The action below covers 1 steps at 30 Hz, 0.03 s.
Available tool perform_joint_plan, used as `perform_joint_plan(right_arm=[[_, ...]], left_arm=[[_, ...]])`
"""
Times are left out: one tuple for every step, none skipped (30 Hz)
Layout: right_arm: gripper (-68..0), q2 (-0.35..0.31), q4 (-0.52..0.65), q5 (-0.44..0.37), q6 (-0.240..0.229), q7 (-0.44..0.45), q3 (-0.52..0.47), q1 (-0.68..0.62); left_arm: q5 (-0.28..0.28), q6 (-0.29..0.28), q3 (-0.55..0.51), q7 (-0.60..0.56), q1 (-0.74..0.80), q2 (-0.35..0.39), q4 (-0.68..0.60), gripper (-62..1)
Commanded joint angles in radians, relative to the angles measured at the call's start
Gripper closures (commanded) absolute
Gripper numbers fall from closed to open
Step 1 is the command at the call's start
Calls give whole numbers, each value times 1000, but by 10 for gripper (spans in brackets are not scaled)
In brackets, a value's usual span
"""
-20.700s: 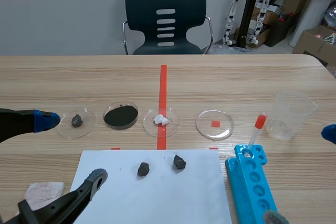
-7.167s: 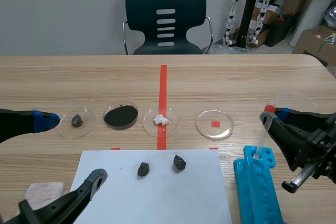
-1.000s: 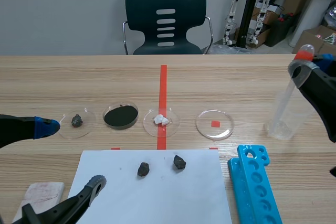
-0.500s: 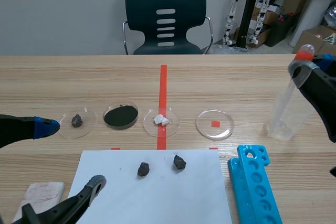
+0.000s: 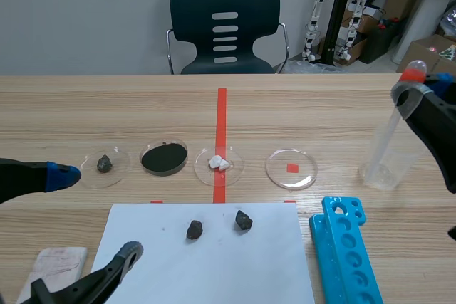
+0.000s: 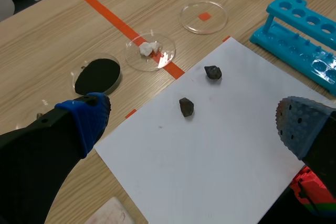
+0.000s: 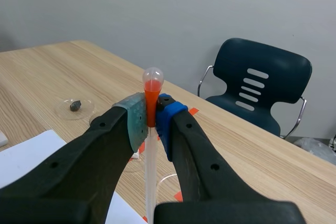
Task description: Pick up the dropper by the top with the right hand
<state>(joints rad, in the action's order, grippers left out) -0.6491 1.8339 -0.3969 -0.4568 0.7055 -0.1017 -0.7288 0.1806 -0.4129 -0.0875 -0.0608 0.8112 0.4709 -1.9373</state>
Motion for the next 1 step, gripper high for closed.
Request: perform_joint_plan(right_arm=[[-33, -12, 17, -11, 3, 15, -11, 9]], left_arm=[[10, 2, -3, -18, 0, -5, -7, -623]])
